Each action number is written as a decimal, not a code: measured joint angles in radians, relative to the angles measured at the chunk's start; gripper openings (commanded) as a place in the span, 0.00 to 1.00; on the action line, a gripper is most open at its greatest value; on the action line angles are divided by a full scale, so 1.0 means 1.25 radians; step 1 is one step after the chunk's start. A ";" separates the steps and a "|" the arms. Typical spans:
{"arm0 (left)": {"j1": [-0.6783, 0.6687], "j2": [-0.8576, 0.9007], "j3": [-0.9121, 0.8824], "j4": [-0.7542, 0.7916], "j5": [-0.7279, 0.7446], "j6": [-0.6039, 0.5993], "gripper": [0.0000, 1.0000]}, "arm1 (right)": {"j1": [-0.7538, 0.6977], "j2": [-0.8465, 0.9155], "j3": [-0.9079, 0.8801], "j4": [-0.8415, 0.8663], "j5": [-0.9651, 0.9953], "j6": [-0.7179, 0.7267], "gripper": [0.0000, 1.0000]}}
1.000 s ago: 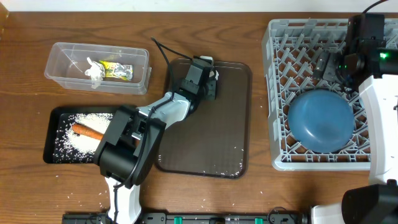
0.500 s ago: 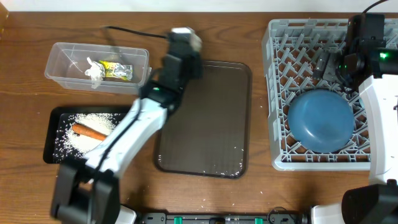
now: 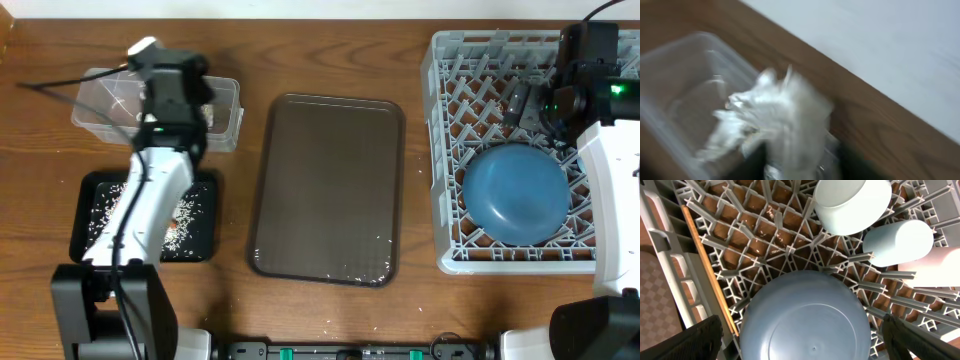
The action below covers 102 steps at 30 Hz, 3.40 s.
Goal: Sort waste into correct bins and load items into the dishwasher rack
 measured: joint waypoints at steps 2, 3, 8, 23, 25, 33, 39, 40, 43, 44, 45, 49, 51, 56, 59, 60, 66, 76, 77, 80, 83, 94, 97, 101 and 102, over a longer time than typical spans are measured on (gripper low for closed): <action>0.027 0.002 0.000 -0.020 -0.003 -0.013 0.72 | 0.000 0.000 0.000 0.000 0.000 0.000 0.99; 0.034 0.002 0.000 -0.028 -0.005 -0.017 0.74 | 0.000 0.000 0.000 0.000 0.000 0.000 0.99; 0.045 0.003 0.000 -0.086 -0.004 -0.024 0.80 | 0.000 0.000 0.000 0.000 0.000 0.000 0.99; 0.045 -0.214 -0.003 -0.447 0.259 -0.026 0.81 | 0.000 0.000 0.000 0.000 0.000 0.000 0.99; 0.044 -0.296 -0.023 -0.466 0.269 -0.026 0.81 | 0.000 0.000 0.000 0.000 0.000 0.000 0.99; 0.045 -0.618 -0.280 -0.545 0.295 -0.079 0.93 | 0.000 0.000 0.000 0.000 0.000 0.000 0.99; 0.045 -0.760 -0.344 -0.655 0.302 -0.143 0.94 | 0.000 0.000 0.000 -0.001 0.000 0.000 0.99; 0.045 -0.771 -0.344 -0.667 0.304 -0.147 0.94 | 0.000 0.000 0.000 0.000 0.000 0.000 0.99; 0.045 -0.784 -0.344 -0.694 0.304 -0.156 0.98 | 0.000 0.000 0.000 0.000 0.000 0.000 0.99; 0.045 -0.784 -0.344 -0.695 0.304 -0.159 0.98 | 0.000 0.000 0.000 0.000 0.000 0.000 0.99; 0.045 -0.784 -0.344 -0.696 0.305 -0.162 0.98 | 0.000 0.000 0.000 0.000 0.000 0.000 0.99; 0.045 -0.784 -0.344 -0.712 0.304 -0.167 0.99 | 0.000 0.000 0.000 0.000 0.000 0.000 0.99; 0.045 -0.784 -0.344 -0.732 0.304 -0.167 0.98 | 0.000 0.000 0.000 0.000 0.000 0.000 0.99; 0.045 -0.782 -0.344 -0.744 0.304 -0.136 0.98 | 0.000 0.000 0.000 0.000 0.000 0.000 0.99; 0.045 -0.772 -0.344 -0.743 0.304 -0.073 0.98 | 0.000 0.000 0.000 0.000 0.000 0.000 0.99; 0.044 -0.767 -0.344 -0.740 0.304 -0.048 0.98 | 0.000 0.000 0.000 0.000 0.000 0.000 0.99; 0.003 -0.792 -0.403 -0.630 0.310 0.082 0.98 | 0.000 0.000 0.000 0.000 0.000 0.000 0.99; -0.052 -1.037 -0.739 -0.186 0.371 0.254 0.98 | 0.000 0.000 -0.001 0.000 0.000 0.000 0.99; -0.052 -1.057 -0.765 -0.146 0.373 0.258 0.98 | 0.000 0.000 -0.001 0.000 0.000 0.000 0.99; -0.052 -1.086 -0.816 -0.058 0.376 0.271 0.98 | 0.000 0.000 -0.001 0.000 0.000 0.000 0.99; -0.052 -1.096 -0.852 0.007 0.376 0.276 0.98 | 0.000 0.000 -0.001 0.000 0.000 0.000 0.99; -0.052 -1.188 -0.886 0.048 0.376 0.316 0.98 | 0.000 0.000 -0.001 0.000 0.000 0.000 0.99; -0.052 -1.230 -0.903 0.048 0.376 0.344 0.98 | 0.000 0.000 -0.001 0.000 0.000 0.000 0.99; -0.052 -1.274 -0.912 0.048 0.367 0.386 0.98 | 0.000 0.000 -0.001 0.000 0.000 0.000 0.99; -0.051 -1.275 -0.913 0.048 0.361 0.393 0.98 | 0.000 0.000 -0.001 0.000 0.000 0.000 0.99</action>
